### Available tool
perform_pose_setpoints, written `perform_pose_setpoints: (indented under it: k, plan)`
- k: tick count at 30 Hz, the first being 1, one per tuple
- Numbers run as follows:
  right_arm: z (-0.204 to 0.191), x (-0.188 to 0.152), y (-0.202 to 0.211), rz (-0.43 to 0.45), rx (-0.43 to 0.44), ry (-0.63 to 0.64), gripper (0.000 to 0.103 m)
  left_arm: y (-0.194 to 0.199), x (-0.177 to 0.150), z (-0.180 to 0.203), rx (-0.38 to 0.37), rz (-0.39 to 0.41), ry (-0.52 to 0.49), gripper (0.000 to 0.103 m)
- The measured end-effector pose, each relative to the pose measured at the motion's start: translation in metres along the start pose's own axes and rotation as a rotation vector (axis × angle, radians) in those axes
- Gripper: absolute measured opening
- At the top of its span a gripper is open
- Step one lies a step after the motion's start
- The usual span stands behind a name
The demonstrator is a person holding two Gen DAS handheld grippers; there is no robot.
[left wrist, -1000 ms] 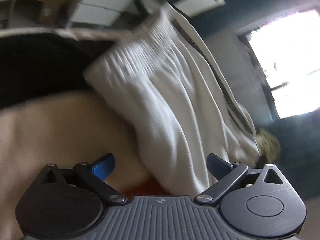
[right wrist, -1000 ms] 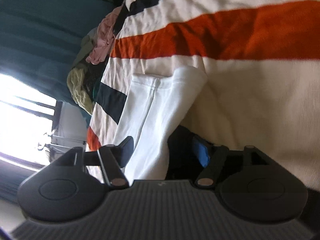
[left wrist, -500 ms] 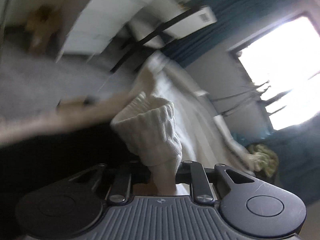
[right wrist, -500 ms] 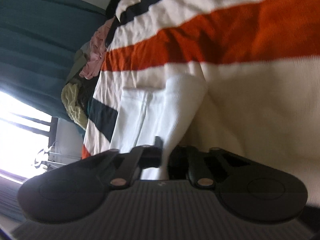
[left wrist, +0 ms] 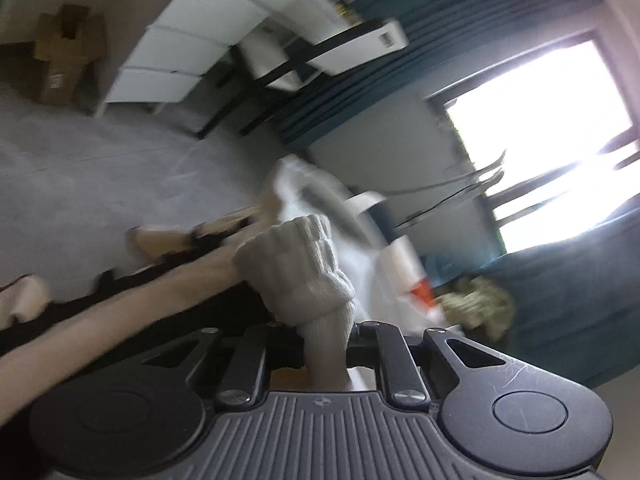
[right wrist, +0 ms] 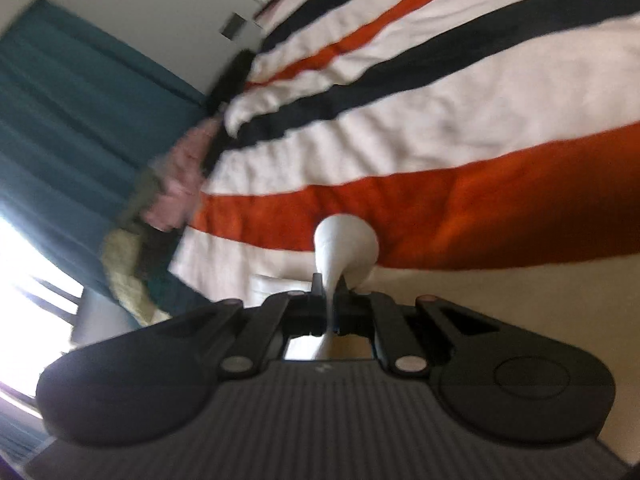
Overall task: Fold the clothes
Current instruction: 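Lift the leg with the right gripper while the left gripper grasps the cuff, then release the garment with both grippers and lay it on the bed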
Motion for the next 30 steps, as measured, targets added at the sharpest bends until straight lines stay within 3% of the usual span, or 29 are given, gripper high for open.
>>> perform_pose_setpoints:
  k: [4,9,11,12,13,14,17,19,23,27,30]
  plan:
    - [0.021,-0.015,-0.010,-0.098,-0.107,0.061,0.007,-0.003,-0.024,-0.042,0.117,-0.049,-0.063,0.017]
    - [0.031,-0.020,-0.007,-0.147,-0.129,0.048,0.019,0.010,-0.034,-0.055,0.116,-0.041,-0.055,0.024]
    - [0.028,-0.016,-0.002,-0.132,-0.134,0.069,0.039,0.018,-0.033,-0.046,0.138,-0.036,-0.121,0.037]
    - [0.025,-0.013,0.002,-0.113,-0.142,0.098,0.065,0.019,-0.033,-0.041,0.148,-0.034,-0.161,0.045]
    - [0.021,-0.010,0.006,-0.093,-0.148,0.127,0.080,0.024,-0.034,-0.032,0.152,-0.031,-0.207,0.060]
    - [0.015,-0.008,0.011,-0.072,-0.141,0.157,0.081,0.028,-0.035,-0.022,0.158,-0.023,-0.264,0.070]
    - [-0.006,0.001,0.027,-0.003,-0.086,0.251,0.080,0.039,-0.040,0.010,0.175,0.011,-0.438,0.083]
    - [-0.026,0.002,0.041,0.030,-0.021,0.316,0.080,0.049,-0.050,0.036,0.149,0.039,-0.532,0.083]
    - [-0.068,-0.006,0.075,0.076,0.147,0.460,0.080,0.063,-0.089,0.096,0.032,0.069,-0.653,0.087]
    - [-0.105,-0.030,0.115,0.062,0.363,0.555,0.080,0.070,-0.141,0.156,-0.099,0.087,-0.748,0.089]
    - [-0.121,-0.048,0.141,0.056,0.473,0.596,0.080,0.070,-0.184,0.196,-0.189,0.090,-0.803,0.091]
Point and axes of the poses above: each gripper's, at about its wrist camera, not at the fingertips, and y roughly against the way its jaws point, z to its right, x to its top, the point moved 6 cm from there along -y, roughly the way its jaws point, and after that the axes turned 10 degrees about z, right-handed, at the moved point
